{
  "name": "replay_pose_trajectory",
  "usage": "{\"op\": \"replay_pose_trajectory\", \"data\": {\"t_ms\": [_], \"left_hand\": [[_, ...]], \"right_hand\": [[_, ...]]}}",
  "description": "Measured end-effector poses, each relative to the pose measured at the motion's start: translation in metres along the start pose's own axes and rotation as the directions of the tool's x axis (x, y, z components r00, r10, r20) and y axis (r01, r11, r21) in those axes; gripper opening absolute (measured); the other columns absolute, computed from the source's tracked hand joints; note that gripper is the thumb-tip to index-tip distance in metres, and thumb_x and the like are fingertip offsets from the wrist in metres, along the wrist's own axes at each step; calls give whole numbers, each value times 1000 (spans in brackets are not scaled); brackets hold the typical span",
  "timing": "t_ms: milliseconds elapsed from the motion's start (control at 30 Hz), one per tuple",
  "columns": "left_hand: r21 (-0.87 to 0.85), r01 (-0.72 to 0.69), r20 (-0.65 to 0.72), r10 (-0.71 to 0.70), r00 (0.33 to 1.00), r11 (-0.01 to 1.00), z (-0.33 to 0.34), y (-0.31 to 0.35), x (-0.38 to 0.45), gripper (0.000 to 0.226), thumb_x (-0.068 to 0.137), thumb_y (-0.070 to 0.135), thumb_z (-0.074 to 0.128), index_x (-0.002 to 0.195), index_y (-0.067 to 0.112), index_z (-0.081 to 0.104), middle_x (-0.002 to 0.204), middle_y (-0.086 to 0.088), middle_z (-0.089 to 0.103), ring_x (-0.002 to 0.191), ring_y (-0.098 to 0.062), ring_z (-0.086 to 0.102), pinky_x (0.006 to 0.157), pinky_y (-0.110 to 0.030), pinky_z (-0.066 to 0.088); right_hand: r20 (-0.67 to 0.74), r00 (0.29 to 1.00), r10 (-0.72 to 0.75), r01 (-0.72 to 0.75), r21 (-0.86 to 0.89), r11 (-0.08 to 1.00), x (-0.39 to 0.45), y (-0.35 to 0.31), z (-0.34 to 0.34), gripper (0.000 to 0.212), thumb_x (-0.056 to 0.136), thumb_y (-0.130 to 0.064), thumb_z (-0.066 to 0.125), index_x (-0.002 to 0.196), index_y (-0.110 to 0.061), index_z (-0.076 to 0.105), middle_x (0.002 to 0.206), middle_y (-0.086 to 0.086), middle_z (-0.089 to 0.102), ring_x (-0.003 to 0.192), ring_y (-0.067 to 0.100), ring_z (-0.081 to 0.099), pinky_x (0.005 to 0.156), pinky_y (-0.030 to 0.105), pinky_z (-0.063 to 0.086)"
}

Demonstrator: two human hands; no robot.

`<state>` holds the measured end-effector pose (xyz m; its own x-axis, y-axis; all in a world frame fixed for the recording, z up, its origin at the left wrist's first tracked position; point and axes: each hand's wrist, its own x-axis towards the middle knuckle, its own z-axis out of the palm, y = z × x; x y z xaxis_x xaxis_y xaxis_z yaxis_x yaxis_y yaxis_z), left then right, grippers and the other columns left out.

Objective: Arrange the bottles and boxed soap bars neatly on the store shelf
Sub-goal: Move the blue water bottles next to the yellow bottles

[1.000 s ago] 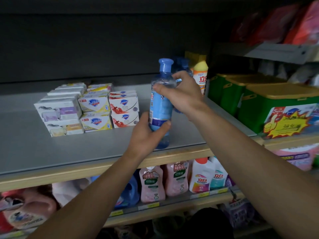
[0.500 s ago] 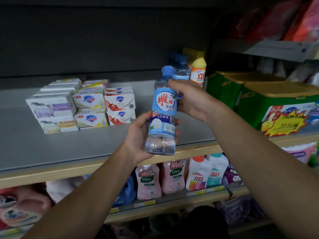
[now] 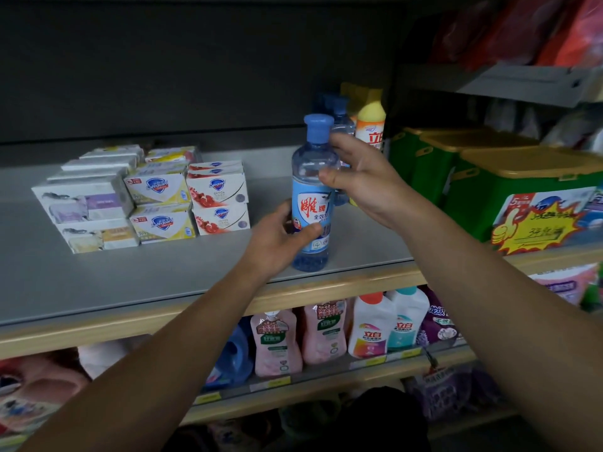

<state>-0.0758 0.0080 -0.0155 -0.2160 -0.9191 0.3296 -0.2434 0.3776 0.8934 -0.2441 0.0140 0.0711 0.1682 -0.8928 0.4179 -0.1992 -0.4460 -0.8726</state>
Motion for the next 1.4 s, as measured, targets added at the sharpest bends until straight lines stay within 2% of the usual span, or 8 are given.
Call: {"op": "replay_pose_trajectory", "data": {"t_ms": [167, 267, 400, 533, 600, 667, 833, 1400], "left_hand": [[72, -5, -30, 8, 1000, 997, 10, -5, 5, 49, 83, 26, 75, 127, 15, 57, 116, -2, 68, 104, -19, 65, 94, -47, 52], [141, -16, -68, 26, 997, 990, 13, -8, 9, 56, 78, 32, 78, 128, 16, 57, 116, -1, 69, 101, -16, 66, 90, -45, 55], [223, -20, -145, 53, 988, 975, 24, -7, 17, 65, 75, 42, 78, 130, 21, 51, 120, 3, 67, 99, -8, 65, 87, -32, 56], [276, -19, -159, 65, 985, 961, 43, -6, 37, 59, 78, 41, 76, 126, 18, 51, 122, 0, 67, 96, -7, 63, 78, -18, 50], [281, -13, -158, 59, 986, 959, 53, -7, 51, 57, 80, 40, 75, 126, 16, 52, 123, 0, 66, 94, -4, 60, 69, -4, 44], [290, -9, -175, 62, 983, 957, 61, -9, 63, 56, 81, 39, 74, 126, 15, 52, 124, 0, 66, 94, -2, 58, 63, 3, 38], [314, -8, -215, 79, 973, 949, 77, -15, 92, 52, 84, 38, 72, 127, 14, 55, 123, -2, 65, 101, -13, 62, 79, -20, 46], [315, 21, -248, 61, 967, 949, 94, -27, 129, 51, 84, 37, 73, 127, 14, 57, 122, -4, 66, 108, -19, 63, 95, -37, 53]], "right_hand": [[37, 998, -40, 43, -62, 997, -4, 13, -4, 51, 95, -11, 60, 142, -25, 44, 139, -6, 56, 120, 14, 60, 101, 36, 50], [-8, 999, 47, -48, -243, 969, -14, 37, -17, 54, 95, -29, 61, 144, -28, 40, 139, -10, 50, 124, 13, 55, 99, 27, 45], [-142, 956, 257, -282, -687, 670, -37, 86, -61, 57, 96, -50, 50, 147, -26, 40, 151, 0, 43, 136, 21, 42, 106, 32, 33], [-177, 917, 357, -332, -834, 441, -54, 115, -85, 62, 96, -59, 41, 143, -20, 45, 146, 7, 46, 132, 28, 44, 109, 36, 35], [-175, 921, 347, -303, -883, 359, -57, 125, -85, 63, 95, -63, 36, 142, -22, 46, 146, 5, 46, 134, 28, 42, 112, 38, 33], [-178, 926, 334, -297, -890, 347, -56, 130, -84, 62, 95, -63, 34, 142, -24, 45, 147, 3, 44, 135, 27, 40, 114, 39, 31], [-170, 934, 314, -283, -889, 360, -56, 137, -87, 63, 94, -64, 32, 144, -28, 42, 149, 1, 43, 139, 25, 36, 116, 40, 26], [-189, 933, 306, -299, -880, 369, -57, 138, -87, 62, 93, -61, 33, 146, -29, 39, 151, -1, 40, 141, 25, 31, 117, 40, 20]]}}
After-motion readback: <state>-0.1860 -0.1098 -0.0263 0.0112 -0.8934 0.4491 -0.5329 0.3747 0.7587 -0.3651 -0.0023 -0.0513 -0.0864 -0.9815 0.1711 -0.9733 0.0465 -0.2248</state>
